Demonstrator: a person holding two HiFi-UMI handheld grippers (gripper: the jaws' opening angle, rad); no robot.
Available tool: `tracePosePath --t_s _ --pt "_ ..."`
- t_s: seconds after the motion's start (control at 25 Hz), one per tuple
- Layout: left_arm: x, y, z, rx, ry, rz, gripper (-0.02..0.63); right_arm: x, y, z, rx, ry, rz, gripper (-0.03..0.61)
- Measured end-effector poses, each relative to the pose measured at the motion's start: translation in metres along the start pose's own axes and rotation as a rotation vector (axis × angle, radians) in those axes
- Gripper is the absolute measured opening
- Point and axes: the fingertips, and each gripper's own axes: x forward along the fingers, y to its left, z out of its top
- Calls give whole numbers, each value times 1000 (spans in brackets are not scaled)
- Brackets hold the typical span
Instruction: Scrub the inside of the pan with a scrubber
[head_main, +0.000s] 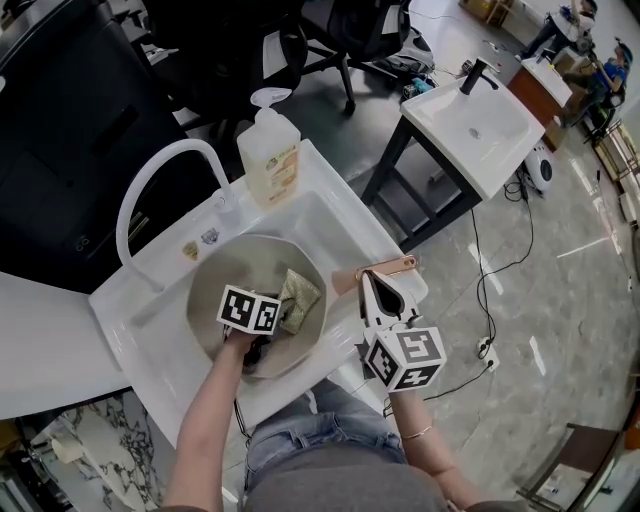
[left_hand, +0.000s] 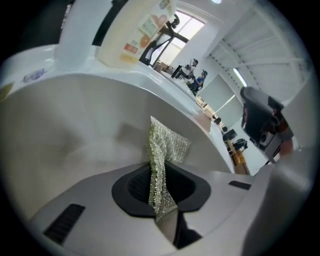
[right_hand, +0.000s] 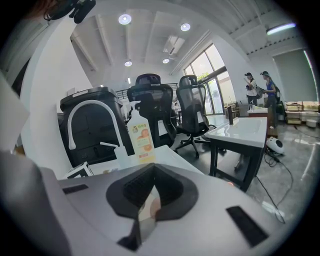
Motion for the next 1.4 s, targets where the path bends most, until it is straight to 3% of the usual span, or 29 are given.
tracePosePath --t_s 0.2,0.6,0.96,1.4 --pt "6 15 7 139 54 175 60 6 1 -2 -1 13 6 11" --pt "-10 63 17 226 16 434 60 18 12 -12 -8 52 40 11" --pt "-32 93 20 283 20 592 60 23 30 -24 -19 88 89 11" --pt "-69 132 14 399 140 860 58 17 39 -26 -28 90 114 11"
